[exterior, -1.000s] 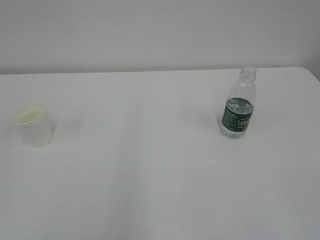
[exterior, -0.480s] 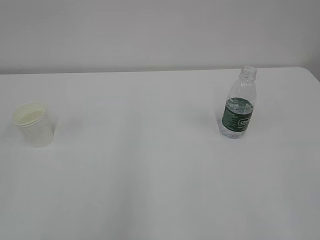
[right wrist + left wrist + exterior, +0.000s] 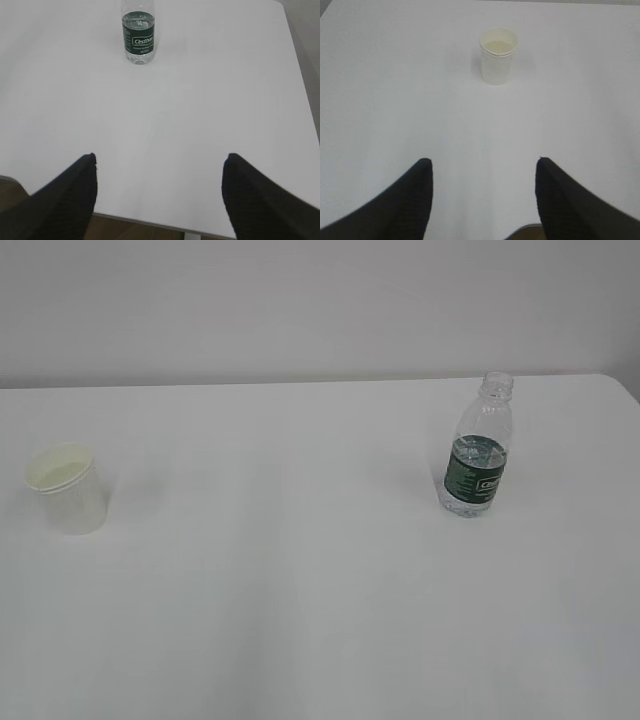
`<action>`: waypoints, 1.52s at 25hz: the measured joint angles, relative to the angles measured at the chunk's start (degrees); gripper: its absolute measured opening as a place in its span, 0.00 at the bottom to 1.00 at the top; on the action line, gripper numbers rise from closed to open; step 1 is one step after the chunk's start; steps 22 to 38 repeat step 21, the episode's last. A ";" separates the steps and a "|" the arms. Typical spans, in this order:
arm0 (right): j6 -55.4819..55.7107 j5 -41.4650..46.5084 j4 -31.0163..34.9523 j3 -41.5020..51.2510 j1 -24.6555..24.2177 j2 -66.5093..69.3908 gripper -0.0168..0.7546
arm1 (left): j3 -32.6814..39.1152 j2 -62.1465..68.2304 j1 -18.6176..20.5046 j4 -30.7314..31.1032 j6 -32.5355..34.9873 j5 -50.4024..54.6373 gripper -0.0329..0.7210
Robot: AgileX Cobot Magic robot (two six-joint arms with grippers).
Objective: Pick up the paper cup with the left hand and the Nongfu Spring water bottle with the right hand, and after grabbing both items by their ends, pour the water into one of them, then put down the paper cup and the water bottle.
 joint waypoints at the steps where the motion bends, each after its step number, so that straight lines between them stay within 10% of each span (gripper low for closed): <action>1: 0.00 0.00 0.00 0.00 0.00 0.00 0.79 | 0.00 0.00 0.00 0.00 0.00 0.00 0.65; 38: 0.00 0.00 0.00 0.00 0.00 0.00 0.79 | 0.00 0.00 0.00 0.00 0.00 0.00 0.65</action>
